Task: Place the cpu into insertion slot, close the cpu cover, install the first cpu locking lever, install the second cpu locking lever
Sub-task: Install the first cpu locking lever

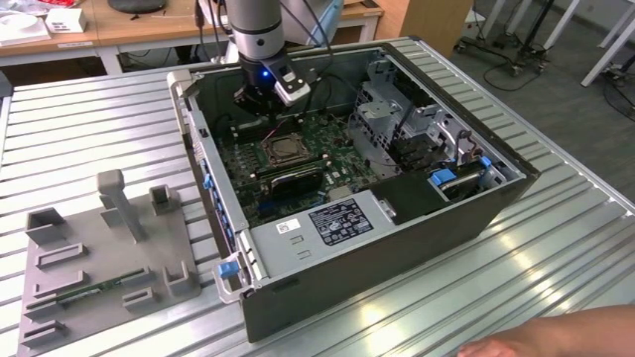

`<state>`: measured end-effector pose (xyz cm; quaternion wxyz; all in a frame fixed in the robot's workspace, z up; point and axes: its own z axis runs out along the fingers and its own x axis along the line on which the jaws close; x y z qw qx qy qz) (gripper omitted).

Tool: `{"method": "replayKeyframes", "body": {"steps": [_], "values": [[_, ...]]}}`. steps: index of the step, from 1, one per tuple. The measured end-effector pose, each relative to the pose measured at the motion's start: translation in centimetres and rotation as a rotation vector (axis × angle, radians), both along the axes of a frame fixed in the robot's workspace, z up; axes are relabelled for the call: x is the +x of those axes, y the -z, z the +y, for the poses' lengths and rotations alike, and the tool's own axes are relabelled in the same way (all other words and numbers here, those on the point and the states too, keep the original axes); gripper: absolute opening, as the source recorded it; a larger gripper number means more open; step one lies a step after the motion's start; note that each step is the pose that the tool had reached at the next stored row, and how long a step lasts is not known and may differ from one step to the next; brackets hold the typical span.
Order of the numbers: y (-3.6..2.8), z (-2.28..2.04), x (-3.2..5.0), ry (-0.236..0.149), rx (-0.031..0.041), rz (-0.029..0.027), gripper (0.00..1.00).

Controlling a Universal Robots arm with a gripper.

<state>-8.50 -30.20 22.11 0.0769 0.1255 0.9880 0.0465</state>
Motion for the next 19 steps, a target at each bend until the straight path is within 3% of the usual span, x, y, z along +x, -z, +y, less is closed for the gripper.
{"method": "replayKeyframes", "body": {"steps": [3, 19], "values": [[0.09, 0.25, 0.00, 0.001, 0.0003, 0.0000, 0.10], [0.25, 0.26, 0.62, 0.002, -0.0010, 0.0000, 0.10]]}}
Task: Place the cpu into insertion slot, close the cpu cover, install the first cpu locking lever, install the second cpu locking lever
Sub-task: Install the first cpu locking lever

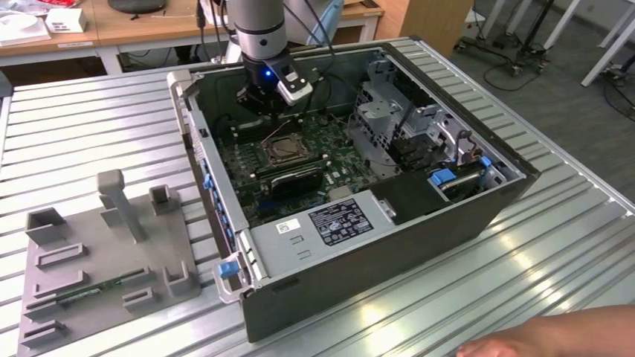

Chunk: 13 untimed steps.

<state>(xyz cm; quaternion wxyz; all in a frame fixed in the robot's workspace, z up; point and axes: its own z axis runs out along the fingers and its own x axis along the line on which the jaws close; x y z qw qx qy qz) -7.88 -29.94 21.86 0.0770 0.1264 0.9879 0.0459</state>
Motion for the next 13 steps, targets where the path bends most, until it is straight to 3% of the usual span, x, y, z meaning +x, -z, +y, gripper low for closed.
{"method": "replayKeyframes", "body": {"steps": [13], "values": [[0.33, 0.00, 0.05, 0.001, -0.0001, 0.0000, 0.10]]}}
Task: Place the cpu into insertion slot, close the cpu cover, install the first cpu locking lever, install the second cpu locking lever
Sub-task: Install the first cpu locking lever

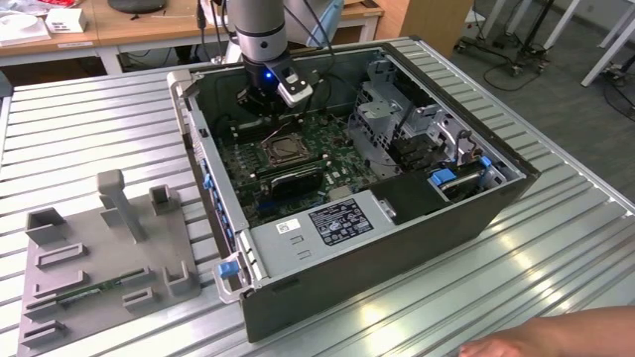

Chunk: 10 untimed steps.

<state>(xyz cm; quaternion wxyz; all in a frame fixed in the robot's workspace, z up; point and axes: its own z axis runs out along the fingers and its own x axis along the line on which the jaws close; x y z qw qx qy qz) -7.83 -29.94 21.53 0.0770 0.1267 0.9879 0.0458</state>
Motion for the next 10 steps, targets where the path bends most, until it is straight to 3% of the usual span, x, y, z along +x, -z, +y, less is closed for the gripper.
{"method": "replayKeyframes", "body": {"steps": [10], "values": [[0.13, 0.00, 0.00, 0.000, 0.0002, -0.0001, 0.10]]}}
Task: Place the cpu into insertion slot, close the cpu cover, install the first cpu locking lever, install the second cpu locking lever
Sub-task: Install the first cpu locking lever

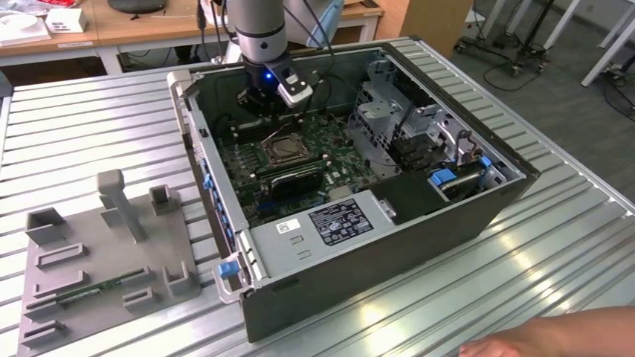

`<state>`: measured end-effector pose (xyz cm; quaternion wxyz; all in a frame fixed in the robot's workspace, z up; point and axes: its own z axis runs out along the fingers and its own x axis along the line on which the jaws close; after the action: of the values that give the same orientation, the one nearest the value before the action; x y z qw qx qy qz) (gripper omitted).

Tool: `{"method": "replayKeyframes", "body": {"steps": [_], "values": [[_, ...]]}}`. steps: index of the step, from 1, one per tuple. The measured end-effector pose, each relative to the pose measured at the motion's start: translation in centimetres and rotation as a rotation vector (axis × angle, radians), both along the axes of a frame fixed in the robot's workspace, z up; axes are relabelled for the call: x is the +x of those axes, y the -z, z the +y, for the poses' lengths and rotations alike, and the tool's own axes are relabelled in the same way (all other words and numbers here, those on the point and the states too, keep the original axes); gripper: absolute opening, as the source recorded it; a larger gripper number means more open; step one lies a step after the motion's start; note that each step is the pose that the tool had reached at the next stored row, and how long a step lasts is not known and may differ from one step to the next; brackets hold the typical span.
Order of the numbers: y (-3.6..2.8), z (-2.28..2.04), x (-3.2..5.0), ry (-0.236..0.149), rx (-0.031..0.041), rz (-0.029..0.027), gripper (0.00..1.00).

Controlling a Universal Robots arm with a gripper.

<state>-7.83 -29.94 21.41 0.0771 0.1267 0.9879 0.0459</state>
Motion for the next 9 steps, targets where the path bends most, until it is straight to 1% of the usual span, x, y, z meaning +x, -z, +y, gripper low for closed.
{"method": "replayKeyframes", "body": {"steps": [3, 5, 9], "values": [[0.00, 0.00, -0.01, 0.000, -0.0004, 0.0003, 0.10], [0.15, 0.00, 0.00, 0.000, -0.0002, 0.0002, 0.10], [0.16, -0.02, 0.05, 0.000, -0.0002, 0.0001, 0.10]]}}
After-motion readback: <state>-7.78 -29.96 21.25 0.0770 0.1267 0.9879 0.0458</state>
